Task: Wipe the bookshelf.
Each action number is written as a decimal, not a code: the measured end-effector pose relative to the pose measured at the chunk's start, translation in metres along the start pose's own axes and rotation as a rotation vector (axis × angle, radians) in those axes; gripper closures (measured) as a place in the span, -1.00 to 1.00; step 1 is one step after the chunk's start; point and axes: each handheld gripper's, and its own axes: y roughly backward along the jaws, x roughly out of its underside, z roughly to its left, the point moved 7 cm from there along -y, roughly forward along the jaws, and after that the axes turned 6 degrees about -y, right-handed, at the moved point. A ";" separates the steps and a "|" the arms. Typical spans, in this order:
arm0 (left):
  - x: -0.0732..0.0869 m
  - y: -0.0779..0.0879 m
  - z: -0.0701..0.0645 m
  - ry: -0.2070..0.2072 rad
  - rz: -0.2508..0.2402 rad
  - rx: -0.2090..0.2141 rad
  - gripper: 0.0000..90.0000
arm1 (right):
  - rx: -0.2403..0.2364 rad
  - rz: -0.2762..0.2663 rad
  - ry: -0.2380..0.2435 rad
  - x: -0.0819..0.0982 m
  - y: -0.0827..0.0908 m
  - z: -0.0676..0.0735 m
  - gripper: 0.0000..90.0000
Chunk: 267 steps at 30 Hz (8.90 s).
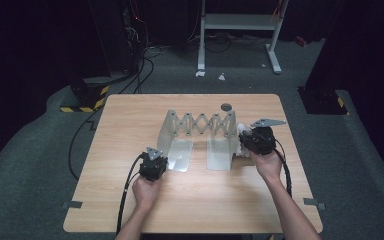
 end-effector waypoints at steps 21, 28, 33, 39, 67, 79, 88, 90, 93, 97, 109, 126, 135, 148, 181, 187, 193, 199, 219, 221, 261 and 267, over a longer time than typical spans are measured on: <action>0.000 0.000 0.000 0.001 0.000 0.000 0.88 | 0.021 0.156 -0.092 0.057 -0.053 -0.020 0.97; 0.000 0.000 0.000 0.001 -0.001 0.001 0.88 | 0.023 0.190 -0.110 0.066 -0.062 -0.022 0.97; 0.000 0.000 0.000 0.001 0.000 0.000 0.88 | 0.007 0.129 -0.091 0.050 -0.045 -0.017 0.97; 0.000 0.000 0.000 0.000 0.000 -0.001 0.88 | -0.006 0.040 -0.040 0.018 -0.018 -0.008 0.97; 0.000 0.000 0.000 -0.006 -0.001 -0.005 0.88 | 0.001 -0.082 0.032 -0.043 0.013 0.000 0.97; 0.000 0.000 0.000 -0.005 -0.001 -0.005 0.88 | 0.013 0.014 -0.009 -0.011 -0.016 -0.012 0.97; 0.000 0.000 0.000 -0.006 -0.001 -0.005 0.88 | 0.031 0.106 -0.060 0.019 -0.045 -0.023 0.97; 0.000 0.000 0.000 -0.005 -0.001 -0.005 0.88 | 0.036 0.128 -0.073 0.025 -0.052 -0.026 0.97; 0.000 0.000 0.000 -0.005 -0.001 -0.005 0.88 | 0.048 0.167 -0.085 0.035 -0.062 -0.029 0.97; 0.000 0.000 0.000 -0.005 0.000 -0.003 0.88 | 0.051 0.199 -0.108 0.045 -0.073 -0.033 0.97; 0.000 0.000 0.000 0.002 -0.001 -0.003 0.88 | 0.040 0.044 -0.028 -0.015 -0.027 -0.019 0.97; 0.000 0.000 0.000 0.004 -0.001 -0.003 0.88 | 0.025 -0.061 0.042 -0.061 0.005 -0.006 0.97; 0.000 0.000 0.000 0.005 -0.002 -0.003 0.88 | 0.041 -0.028 0.037 -0.055 -0.003 -0.013 0.97; 0.000 0.000 0.000 0.005 -0.002 -0.004 0.88 | 0.034 0.060 -0.011 -0.009 -0.034 -0.023 0.97; 0.000 0.000 0.000 -0.003 -0.001 -0.010 0.88 | -0.039 0.093 0.026 0.096 -0.019 0.024 0.97; 0.000 0.000 0.000 -0.002 -0.001 -0.009 0.88 | -0.056 0.082 0.081 0.091 -0.021 0.044 0.97; 0.000 0.000 0.000 0.001 -0.002 -0.006 0.88 | -0.048 0.101 0.141 0.087 -0.037 0.062 0.97; 0.000 0.000 0.000 0.003 -0.002 -0.005 0.88 | -0.022 0.147 0.161 0.088 -0.059 0.069 0.97; 0.000 0.000 0.002 -0.009 -0.002 -0.002 0.89 | 0.086 0.182 0.124 0.088 -0.061 0.027 0.97; 0.000 0.000 0.002 -0.012 -0.004 -0.006 0.89 | 0.092 0.181 0.110 0.088 -0.059 0.023 0.97; 0.000 0.000 0.002 -0.010 -0.003 -0.016 0.90 | 0.152 0.213 0.061 0.070 -0.077 0.022 0.97; 0.000 0.000 0.002 -0.009 -0.003 -0.016 0.90 | 0.162 0.202 0.037 0.064 -0.087 0.025 0.97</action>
